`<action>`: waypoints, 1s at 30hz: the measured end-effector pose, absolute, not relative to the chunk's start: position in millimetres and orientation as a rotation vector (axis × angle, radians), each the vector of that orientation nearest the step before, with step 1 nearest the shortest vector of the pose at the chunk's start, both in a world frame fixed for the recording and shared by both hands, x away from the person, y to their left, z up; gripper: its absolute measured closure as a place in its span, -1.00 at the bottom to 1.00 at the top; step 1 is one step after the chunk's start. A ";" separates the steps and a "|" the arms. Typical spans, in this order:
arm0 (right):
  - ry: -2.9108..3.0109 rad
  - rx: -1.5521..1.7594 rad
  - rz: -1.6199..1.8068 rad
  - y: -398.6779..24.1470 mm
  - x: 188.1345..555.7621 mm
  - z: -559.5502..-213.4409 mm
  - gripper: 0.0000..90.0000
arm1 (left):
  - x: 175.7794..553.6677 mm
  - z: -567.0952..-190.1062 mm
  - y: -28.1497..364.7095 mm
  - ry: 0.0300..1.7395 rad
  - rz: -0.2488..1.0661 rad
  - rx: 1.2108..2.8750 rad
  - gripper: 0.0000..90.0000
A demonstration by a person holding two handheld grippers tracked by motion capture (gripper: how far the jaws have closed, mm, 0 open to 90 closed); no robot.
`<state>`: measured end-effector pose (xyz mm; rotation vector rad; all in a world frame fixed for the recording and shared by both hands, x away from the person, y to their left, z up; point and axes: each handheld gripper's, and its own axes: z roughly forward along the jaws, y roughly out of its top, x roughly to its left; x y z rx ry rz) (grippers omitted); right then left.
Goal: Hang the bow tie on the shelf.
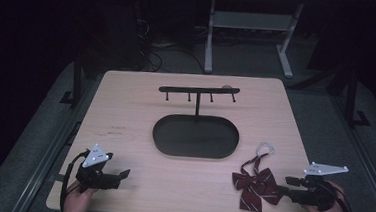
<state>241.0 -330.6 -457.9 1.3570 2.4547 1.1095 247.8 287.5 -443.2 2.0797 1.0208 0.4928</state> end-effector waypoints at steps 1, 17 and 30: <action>2.456 1.362 1.110 -330.4 240.9 -457.5 -0.03 | 247.9 -443.4 287.5 1.022 0.491 2.079 -0.70; 2.474 1.305 1.107 -319.4 254.1 -440.3 -0.03 | 246.8 -443.4 288.3 1.021 0.497 2.074 -0.70; 2.518 1.264 1.023 -306.0 273.3 -418.7 -0.03 | 245.5 -443.5 287.3 1.015 0.497 2.076 -0.70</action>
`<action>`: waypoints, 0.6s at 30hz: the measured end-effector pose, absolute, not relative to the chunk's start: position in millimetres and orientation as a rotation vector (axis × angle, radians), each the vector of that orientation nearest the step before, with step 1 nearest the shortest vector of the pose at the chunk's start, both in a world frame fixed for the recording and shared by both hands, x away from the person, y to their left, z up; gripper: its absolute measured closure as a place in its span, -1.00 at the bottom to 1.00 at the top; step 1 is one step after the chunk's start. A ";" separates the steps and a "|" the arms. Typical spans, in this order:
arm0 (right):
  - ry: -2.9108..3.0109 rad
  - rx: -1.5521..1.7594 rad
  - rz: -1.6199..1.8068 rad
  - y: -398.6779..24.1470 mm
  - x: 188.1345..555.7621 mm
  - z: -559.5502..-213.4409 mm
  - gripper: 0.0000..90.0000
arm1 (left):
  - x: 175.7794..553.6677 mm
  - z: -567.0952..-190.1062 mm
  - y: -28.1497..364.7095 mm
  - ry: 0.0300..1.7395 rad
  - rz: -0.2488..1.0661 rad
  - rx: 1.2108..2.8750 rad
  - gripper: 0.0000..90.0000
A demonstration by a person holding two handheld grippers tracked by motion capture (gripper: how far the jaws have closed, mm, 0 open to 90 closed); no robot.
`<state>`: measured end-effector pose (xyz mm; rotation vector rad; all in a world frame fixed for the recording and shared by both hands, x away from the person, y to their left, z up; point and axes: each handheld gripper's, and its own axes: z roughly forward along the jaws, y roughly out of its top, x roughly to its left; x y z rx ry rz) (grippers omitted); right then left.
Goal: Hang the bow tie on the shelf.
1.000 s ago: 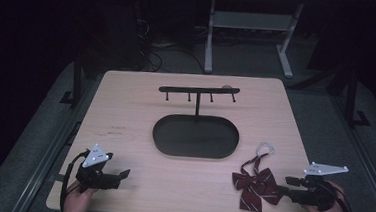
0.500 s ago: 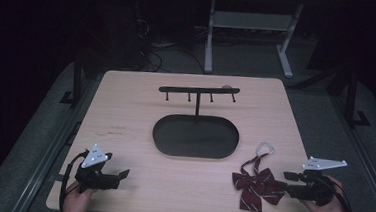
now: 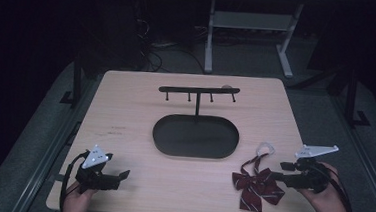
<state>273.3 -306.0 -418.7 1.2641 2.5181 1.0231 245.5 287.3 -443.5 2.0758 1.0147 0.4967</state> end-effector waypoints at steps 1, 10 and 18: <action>2.518 1.264 1.023 -306.0 273.3 -418.7 -0.03 | 245.6 -443.5 287.3 1.014 0.497 2.076 -0.70; 2.546 1.219 0.995 -296.1 287.7 -407.2 -0.03 | 245.8 -443.1 288.5 1.014 0.497 2.083 -0.70; 2.562 1.204 0.954 -288.1 296.5 -402.0 -0.03 | 245.2 -442.3 289.3 1.020 0.494 2.071 -0.70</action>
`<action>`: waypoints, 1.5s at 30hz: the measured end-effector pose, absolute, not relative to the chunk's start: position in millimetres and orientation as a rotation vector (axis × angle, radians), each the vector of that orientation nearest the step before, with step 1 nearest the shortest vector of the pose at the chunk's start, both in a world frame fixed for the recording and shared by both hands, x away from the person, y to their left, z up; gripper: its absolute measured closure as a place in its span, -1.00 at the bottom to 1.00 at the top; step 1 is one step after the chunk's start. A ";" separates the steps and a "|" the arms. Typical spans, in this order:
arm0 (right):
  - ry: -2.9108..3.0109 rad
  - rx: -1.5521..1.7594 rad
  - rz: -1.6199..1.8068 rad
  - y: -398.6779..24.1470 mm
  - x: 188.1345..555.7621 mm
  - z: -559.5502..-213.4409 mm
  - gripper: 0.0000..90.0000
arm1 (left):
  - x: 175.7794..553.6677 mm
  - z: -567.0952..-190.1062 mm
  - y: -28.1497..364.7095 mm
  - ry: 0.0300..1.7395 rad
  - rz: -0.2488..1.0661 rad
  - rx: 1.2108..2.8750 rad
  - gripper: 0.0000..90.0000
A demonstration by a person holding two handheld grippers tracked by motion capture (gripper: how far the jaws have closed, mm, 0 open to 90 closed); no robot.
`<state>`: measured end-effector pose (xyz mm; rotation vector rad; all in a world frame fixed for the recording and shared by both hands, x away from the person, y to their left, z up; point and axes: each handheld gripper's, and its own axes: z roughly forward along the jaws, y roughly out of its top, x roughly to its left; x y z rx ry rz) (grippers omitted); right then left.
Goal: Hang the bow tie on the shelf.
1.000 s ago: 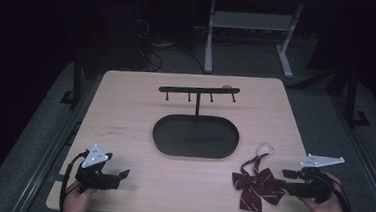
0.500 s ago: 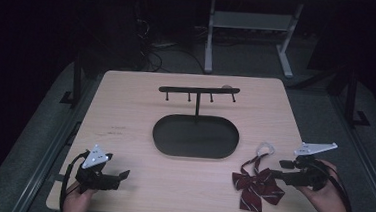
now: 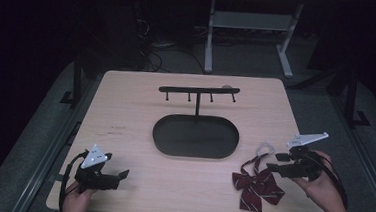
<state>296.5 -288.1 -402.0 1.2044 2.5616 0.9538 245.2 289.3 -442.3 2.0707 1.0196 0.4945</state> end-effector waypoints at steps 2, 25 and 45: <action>2.569 1.210 0.946 -286.5 299.8 -400.2 -0.03 | 245.1 -442.2 289.4 1.022 0.495 2.070 -0.70; 2.607 1.254 0.875 -280.7 340.3 -394.7 0.03 | 245.6 -442.8 287.5 1.011 0.487 2.080 -0.70; 2.604 1.382 0.735 -279.4 384.0 -408.2 0.13 | 245.8 -443.0 286.9 1.004 0.485 2.082 -0.70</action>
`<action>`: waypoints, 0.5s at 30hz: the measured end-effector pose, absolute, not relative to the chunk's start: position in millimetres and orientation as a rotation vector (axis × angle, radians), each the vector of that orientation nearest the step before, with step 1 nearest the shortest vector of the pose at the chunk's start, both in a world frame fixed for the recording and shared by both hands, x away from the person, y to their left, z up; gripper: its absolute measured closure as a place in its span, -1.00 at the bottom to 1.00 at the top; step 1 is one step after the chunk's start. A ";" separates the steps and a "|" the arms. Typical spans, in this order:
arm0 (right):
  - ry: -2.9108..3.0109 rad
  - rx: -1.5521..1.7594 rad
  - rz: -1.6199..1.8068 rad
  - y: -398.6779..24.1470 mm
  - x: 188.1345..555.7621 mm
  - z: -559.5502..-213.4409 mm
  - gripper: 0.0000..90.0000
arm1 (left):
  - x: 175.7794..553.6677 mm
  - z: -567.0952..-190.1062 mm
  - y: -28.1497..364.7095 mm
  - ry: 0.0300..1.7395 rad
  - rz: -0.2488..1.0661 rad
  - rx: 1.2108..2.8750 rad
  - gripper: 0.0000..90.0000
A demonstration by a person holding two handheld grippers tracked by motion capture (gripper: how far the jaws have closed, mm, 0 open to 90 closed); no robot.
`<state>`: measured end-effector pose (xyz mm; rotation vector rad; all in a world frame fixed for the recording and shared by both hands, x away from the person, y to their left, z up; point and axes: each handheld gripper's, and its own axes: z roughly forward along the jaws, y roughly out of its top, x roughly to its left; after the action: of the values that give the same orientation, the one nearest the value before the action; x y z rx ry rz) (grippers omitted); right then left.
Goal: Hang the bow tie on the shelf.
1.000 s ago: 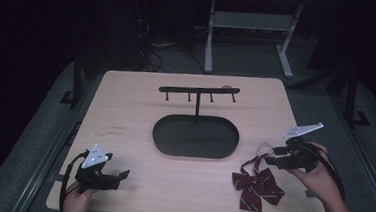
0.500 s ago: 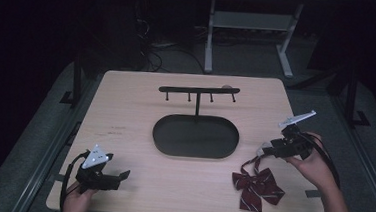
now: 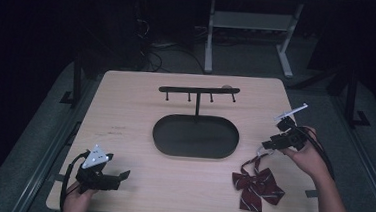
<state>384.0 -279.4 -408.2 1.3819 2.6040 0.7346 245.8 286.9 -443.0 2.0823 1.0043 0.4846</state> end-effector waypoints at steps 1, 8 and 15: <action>2.600 1.390 0.729 -280.3 385.6 -409.5 0.14 | 245.8 -443.2 286.5 1.004 0.487 2.081 -0.70; 2.603 1.449 0.673 -283.1 394.2 -419.1 0.19 | 245.8 -443.3 286.1 1.005 0.482 2.079 -0.70; 2.599 1.491 0.597 -285.8 400.9 -428.5 0.32 | 245.9 -443.1 285.9 1.004 0.478 2.087 -0.70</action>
<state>400.9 -285.8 -428.5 1.4907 2.5986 0.5967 245.9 285.9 -443.1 2.0874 1.0036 0.4778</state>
